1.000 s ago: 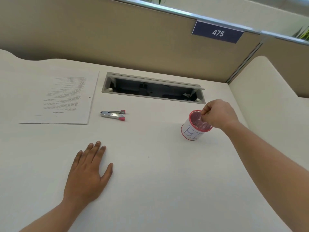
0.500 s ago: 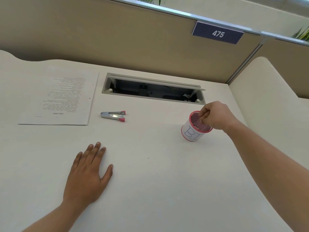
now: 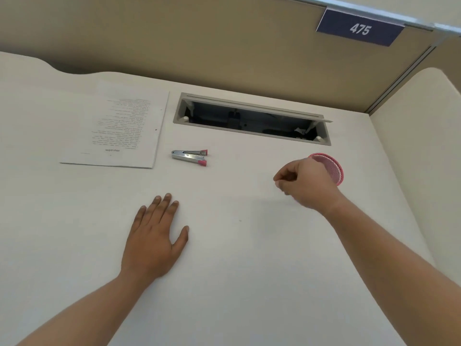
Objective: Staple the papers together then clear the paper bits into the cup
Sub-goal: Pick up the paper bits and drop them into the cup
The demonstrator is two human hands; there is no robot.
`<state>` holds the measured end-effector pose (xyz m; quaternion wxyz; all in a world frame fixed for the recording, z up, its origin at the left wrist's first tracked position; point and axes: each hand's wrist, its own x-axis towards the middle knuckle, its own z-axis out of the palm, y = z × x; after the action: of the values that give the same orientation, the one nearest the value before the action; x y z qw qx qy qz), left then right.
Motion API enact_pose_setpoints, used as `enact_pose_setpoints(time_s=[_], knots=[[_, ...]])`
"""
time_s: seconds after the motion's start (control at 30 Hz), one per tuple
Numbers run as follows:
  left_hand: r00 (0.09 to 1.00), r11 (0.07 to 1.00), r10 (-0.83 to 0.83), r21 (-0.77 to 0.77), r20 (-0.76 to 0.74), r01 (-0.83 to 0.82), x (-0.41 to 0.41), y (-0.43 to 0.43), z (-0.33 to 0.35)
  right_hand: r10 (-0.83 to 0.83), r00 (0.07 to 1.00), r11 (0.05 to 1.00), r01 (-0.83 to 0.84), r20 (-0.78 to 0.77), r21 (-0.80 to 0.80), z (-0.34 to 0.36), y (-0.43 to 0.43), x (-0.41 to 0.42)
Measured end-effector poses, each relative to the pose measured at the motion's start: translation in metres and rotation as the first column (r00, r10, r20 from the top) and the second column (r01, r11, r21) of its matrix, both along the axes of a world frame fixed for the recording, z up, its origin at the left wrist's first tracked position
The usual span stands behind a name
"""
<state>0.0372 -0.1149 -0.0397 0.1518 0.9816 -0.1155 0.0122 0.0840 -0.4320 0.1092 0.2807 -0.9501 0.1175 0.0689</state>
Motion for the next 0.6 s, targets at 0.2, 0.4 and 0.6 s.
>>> enact_pose_setpoints(time_s=[0.2,0.4,0.6], knots=[[1.000,1.000,-0.001,-0.013,0.006,0.001,0.000,0.001,0.001,0.199,0.961,0.969,-0.222,-0.194,-0.107,-0.059,0.049,-0.026],[1.000,1.000,0.005,-0.011,0.001,-0.005,0.000,0.001,-0.001,0.227,0.952,0.932,-0.274,-0.206,-0.237,-0.077,0.060,-0.031],[1.000,1.000,0.008,-0.018,0.001,-0.008,0.000,0.001,-0.001,0.308,0.923,0.860,-0.374,-0.232,-0.348,-0.080,0.073,-0.028]])
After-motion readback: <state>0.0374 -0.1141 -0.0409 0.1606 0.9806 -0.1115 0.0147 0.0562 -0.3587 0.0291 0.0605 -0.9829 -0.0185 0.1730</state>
